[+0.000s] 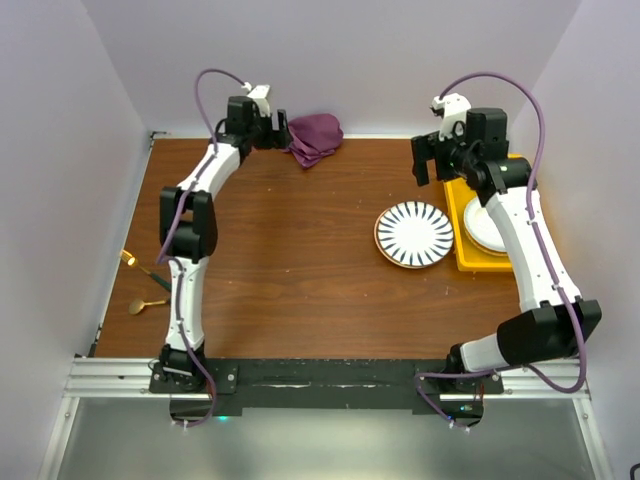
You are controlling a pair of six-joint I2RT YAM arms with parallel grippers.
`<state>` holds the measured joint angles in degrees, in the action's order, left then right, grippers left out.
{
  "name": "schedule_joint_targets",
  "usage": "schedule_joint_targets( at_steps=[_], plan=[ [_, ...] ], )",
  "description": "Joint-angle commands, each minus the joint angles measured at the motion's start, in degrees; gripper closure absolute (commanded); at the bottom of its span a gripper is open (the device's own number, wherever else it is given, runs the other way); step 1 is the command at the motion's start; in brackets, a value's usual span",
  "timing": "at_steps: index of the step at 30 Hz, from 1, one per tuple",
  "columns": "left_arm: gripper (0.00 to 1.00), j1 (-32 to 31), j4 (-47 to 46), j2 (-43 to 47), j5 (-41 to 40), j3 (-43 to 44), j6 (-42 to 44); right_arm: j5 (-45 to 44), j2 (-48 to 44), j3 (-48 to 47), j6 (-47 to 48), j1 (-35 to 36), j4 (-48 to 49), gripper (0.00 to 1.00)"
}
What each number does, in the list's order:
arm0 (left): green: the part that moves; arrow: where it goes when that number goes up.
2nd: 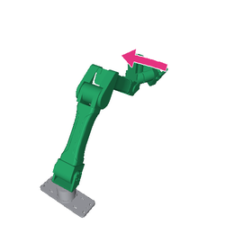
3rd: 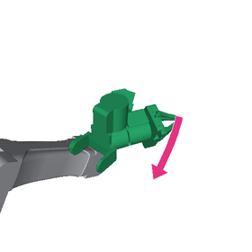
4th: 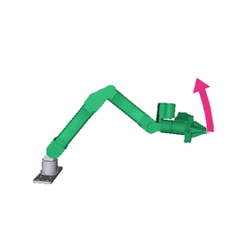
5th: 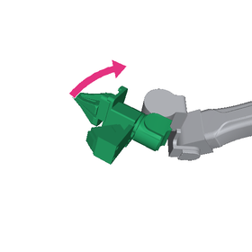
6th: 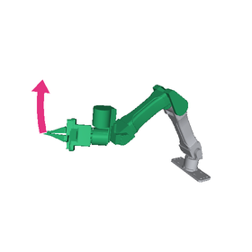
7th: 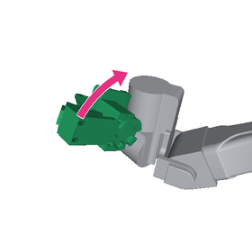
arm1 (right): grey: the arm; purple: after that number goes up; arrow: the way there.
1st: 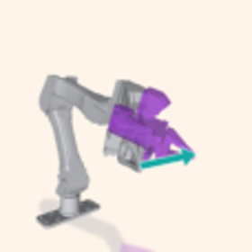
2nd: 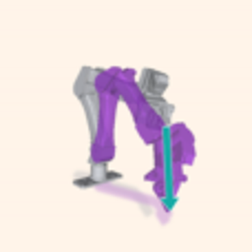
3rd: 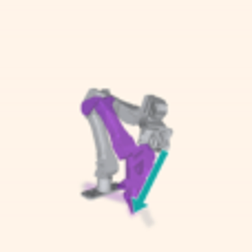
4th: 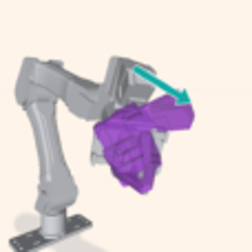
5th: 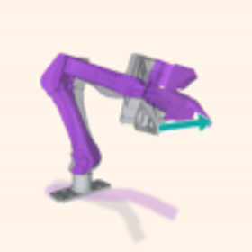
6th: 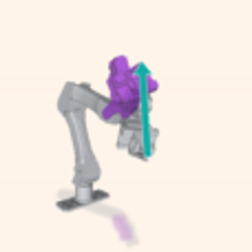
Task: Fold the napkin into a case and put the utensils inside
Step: Pick up the crumpled napkin from the corner of the board.
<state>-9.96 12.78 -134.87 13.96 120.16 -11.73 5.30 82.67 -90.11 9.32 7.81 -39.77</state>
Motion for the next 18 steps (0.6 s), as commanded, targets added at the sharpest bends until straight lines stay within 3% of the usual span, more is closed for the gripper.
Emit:
schedule_joint_targets(
  at_steps=[1, 12, 17, 18],
  plan=[
    [0.13, -0.50, -8.03, -3.47, 5.03, 3.50, -5.50, -3.71, -3.31, -0.34, 1.40, -0.08, -1.54, 0.02],
    [0.23, -2.08, -8.56, -8.65, 7.84, 2.10, -8.48, -5.21, -3.49, 0.02, 1.31, -0.08, -1.28, 0.02],
    [0.35, -2.70, -9.17, -10.15, 9.07, 2.19, -10.24, -6.18, -2.61, -0.42, 1.49, -0.08, -1.19, 0.02],
    [0.42, -2.79, -9.26, -10.33, 9.25, 2.10, -10.68, -6.35, -2.61, -0.51, 1.49, -0.08, -1.01, 0.02]
  ],
)
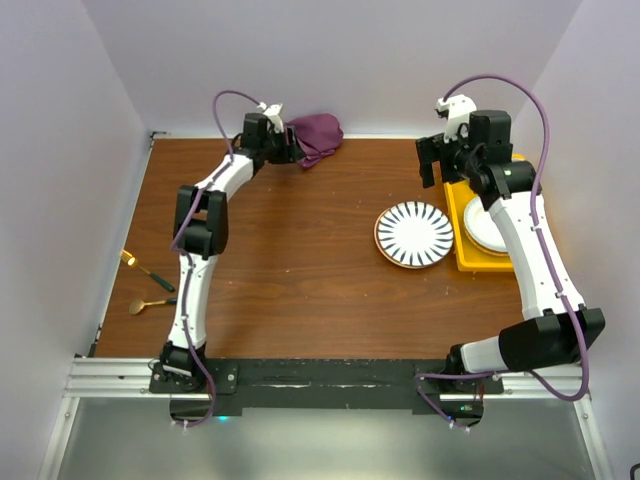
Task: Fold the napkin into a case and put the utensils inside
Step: Pick up the crumpled napkin from the corner of the board.
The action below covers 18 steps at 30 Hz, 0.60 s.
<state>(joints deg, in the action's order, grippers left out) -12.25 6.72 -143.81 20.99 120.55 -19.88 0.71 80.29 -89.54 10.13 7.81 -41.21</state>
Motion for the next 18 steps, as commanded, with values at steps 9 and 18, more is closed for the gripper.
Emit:
schedule_joint_targets(
  at_steps=[9, 18],
  plan=[
    [0.50, -0.93, -4.44, -3.85, 3.00, 2.06, -6.22, -3.17, -1.54, 0.41, 0.94, -0.17, 0.87, 0.02],
    [0.73, -1.37, -7.76, -4.46, 3.97, 3.46, -6.14, -3.96, -3.56, 2.26, 1.38, -0.17, 0.52, 0.02]
  ],
)
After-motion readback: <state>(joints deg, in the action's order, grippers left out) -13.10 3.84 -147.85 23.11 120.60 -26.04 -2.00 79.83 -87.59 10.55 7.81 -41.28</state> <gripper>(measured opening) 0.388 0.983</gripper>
